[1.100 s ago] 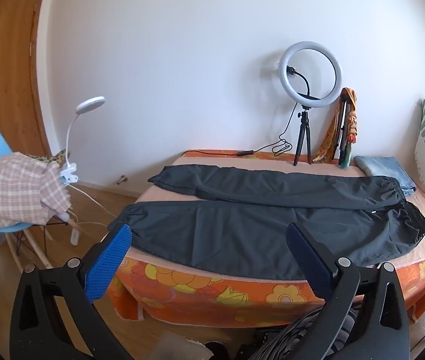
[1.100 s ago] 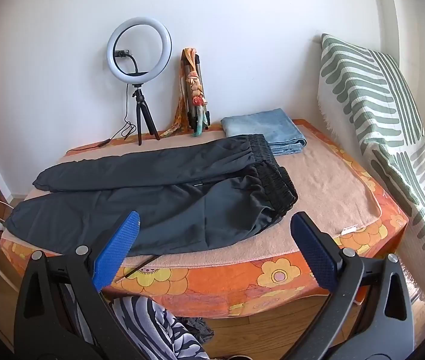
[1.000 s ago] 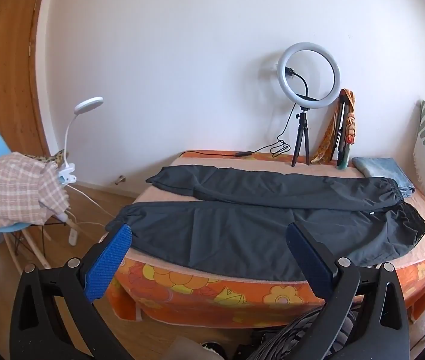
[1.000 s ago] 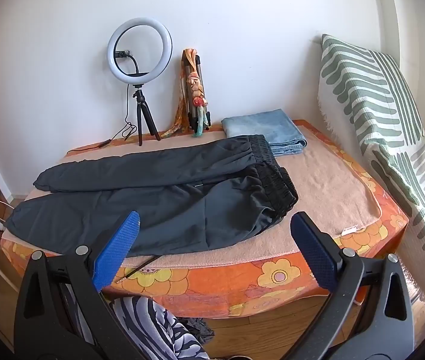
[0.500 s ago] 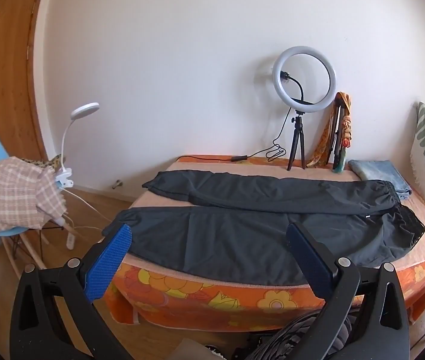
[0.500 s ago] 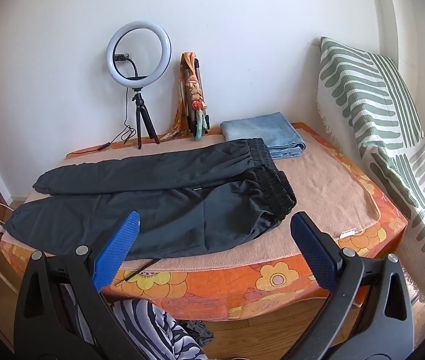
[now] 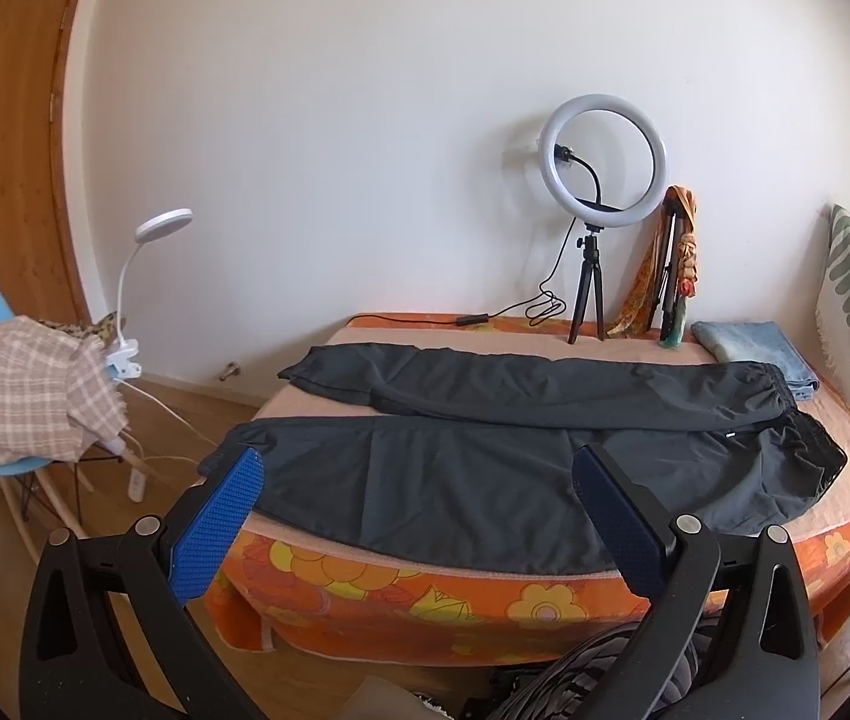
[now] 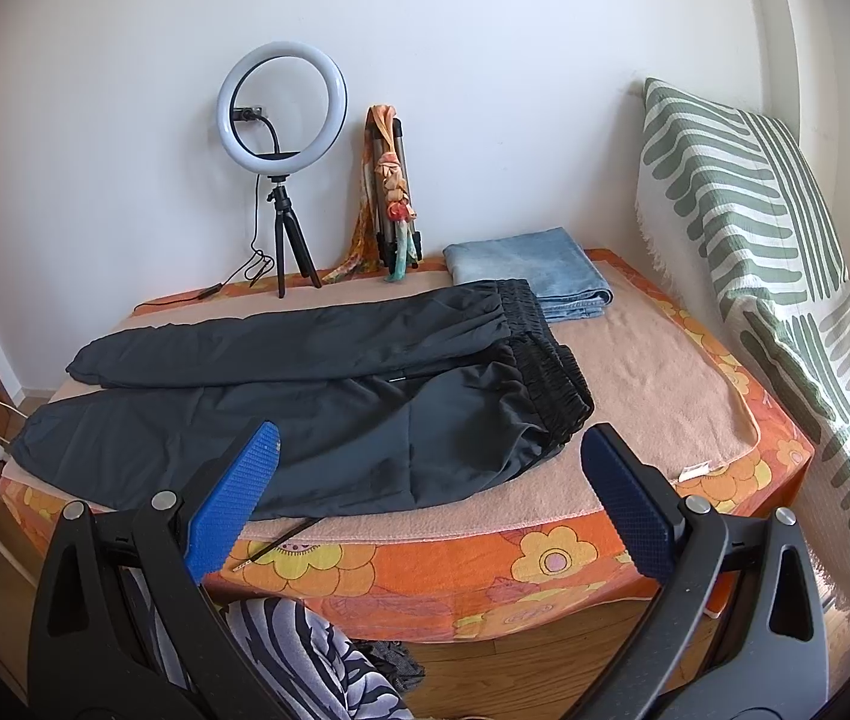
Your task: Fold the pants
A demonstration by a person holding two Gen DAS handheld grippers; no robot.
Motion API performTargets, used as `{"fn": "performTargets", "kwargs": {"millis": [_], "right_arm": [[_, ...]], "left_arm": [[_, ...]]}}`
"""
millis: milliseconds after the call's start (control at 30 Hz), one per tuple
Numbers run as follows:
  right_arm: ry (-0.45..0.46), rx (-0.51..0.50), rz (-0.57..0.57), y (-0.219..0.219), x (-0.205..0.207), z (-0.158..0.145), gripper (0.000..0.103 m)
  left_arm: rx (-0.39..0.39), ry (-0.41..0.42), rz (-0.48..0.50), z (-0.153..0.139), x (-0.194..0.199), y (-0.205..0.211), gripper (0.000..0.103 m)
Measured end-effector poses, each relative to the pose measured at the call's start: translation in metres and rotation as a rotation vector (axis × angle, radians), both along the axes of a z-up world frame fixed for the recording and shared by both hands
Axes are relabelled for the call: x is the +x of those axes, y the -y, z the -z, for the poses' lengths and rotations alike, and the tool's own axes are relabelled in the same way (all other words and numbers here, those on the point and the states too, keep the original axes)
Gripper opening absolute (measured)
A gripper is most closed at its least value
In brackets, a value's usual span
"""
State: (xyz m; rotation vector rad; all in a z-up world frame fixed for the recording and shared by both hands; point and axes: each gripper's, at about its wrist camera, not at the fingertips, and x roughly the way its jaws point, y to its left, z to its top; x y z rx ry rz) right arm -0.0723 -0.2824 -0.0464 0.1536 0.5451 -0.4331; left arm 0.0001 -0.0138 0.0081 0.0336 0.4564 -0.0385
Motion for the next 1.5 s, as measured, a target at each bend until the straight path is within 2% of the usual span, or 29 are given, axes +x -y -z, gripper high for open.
{"fn": "performTargets", "kwargs": {"millis": [1500], "right_arm": [[-0.001,0.003,-0.002,-0.0014,0.0019,0.0018,0.102]], "left_arm": [[-0.003,-0.010,0.006,0.0041,0.0022,0.0060,0.103]]}}
